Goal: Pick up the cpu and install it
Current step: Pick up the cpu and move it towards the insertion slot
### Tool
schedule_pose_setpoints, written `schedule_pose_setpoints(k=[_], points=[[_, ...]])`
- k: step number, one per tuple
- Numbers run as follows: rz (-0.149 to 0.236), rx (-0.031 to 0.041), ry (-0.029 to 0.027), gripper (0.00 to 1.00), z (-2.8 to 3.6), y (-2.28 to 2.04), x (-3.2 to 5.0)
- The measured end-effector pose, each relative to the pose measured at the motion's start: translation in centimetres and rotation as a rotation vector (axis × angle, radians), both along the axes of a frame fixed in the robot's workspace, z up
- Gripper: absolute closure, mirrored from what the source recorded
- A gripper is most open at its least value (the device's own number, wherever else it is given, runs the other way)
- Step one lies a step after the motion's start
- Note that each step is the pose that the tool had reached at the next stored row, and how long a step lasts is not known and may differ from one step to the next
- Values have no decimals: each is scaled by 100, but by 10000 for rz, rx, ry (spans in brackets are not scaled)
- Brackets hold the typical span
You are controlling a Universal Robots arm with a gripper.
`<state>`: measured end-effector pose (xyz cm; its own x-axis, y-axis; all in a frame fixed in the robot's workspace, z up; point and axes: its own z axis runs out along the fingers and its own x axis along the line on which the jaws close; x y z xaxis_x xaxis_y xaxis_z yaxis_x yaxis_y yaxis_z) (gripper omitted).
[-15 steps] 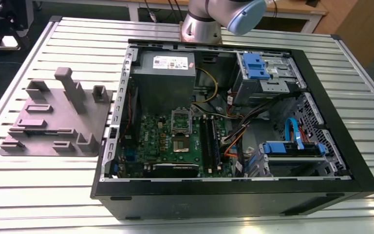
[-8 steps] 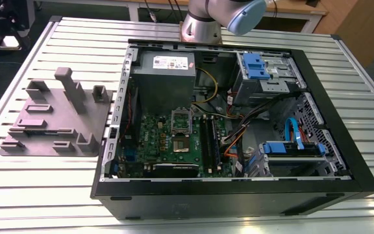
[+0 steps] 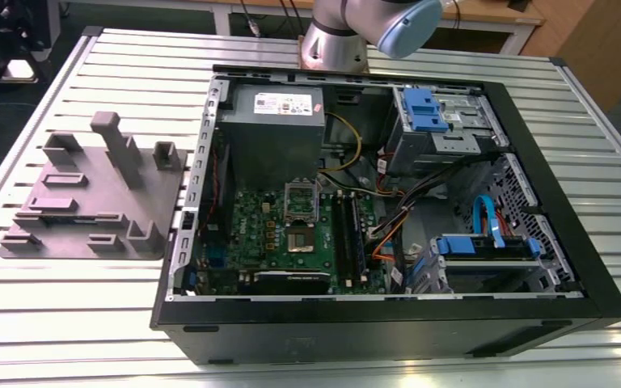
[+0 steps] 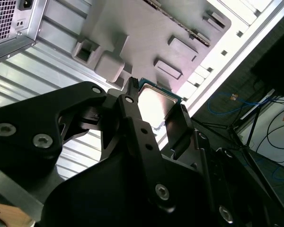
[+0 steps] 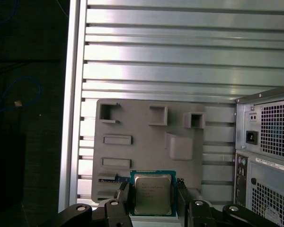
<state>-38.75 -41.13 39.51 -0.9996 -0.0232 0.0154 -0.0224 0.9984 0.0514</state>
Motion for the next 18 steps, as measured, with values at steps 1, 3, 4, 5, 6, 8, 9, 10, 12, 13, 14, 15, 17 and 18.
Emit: schedule_pose_setpoints(k=[1, 3, 4, 5, 6, 8, 9, 10, 12, 13, 14, 15, 17, 18], points=[[0, 0, 0, 53, 0, 0, 2], [0, 0, -1, 53, 0, 0, 8], [0, 0, 0, 53, 0, 0, 10], [0, 0, 0, 53, 0, 0, 13], [0, 0, -1, 53, 0, 0, 16], [0, 0, -1, 53, 0, 0, 21], [0, 0, -1, 53, 0, 0, 23], [0, 0, -1, 53, 0, 0, 26], [1, 0, 0, 53, 0, 0, 31], [0, 0, -1, 53, 0, 0, 34], [0, 1, -1, 53, 0, 0, 36], [1, 0, 0, 53, 0, 0, 39], [0, 0, -1, 53, 0, 0, 44], [0, 0, -1, 53, -1, 0, 47]])
